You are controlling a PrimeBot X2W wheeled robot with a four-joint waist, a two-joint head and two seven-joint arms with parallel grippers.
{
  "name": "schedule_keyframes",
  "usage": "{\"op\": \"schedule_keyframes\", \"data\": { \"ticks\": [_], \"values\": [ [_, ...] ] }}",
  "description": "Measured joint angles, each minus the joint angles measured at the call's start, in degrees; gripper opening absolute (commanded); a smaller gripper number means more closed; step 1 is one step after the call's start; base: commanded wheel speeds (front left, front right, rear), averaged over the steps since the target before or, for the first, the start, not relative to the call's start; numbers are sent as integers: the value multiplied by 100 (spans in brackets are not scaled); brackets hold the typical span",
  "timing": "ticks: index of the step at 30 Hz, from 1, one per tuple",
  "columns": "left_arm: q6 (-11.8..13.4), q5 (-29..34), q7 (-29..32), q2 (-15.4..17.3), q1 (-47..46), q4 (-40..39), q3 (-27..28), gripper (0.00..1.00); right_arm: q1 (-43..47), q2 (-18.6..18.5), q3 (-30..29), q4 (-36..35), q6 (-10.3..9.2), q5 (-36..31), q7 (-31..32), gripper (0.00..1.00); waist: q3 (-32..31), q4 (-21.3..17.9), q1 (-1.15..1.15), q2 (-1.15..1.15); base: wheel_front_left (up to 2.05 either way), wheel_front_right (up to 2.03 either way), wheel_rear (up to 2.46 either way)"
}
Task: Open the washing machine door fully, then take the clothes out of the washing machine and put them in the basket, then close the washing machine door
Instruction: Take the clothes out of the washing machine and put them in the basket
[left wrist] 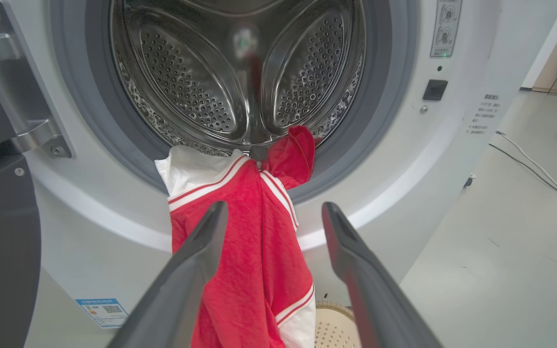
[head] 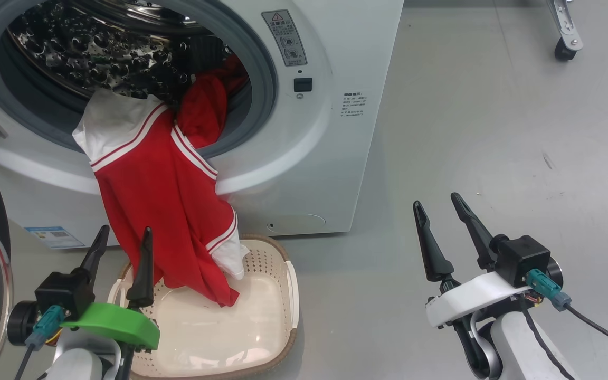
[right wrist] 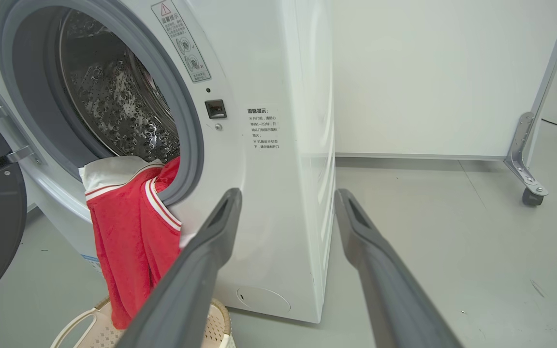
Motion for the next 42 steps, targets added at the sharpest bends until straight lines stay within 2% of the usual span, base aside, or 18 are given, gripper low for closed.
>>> {"op": "schedule_keyframes", "data": {
  "ticks": [15, 29, 42],
  "values": [
    [0, 58, 0, -29, 84, -156, 93, 100, -1, 0, 13, -45, -1, 2, 0, 100, 92, -29, 0, 0, 0, 0, 0],
    [0, 132, 3, 102, 53, -235, 114, 100, -28, 0, 110, -207, -12, 2, 0, 100, 608, -129, 0, 0, 0, 0, 0],
    [1, 53, 616, 405, -930, -147, 355, 100, -320, 1, 261, -446, -97, 1, 0, 100, 1431, -441, 0, 0, 0, 0, 0]
  ]
}}
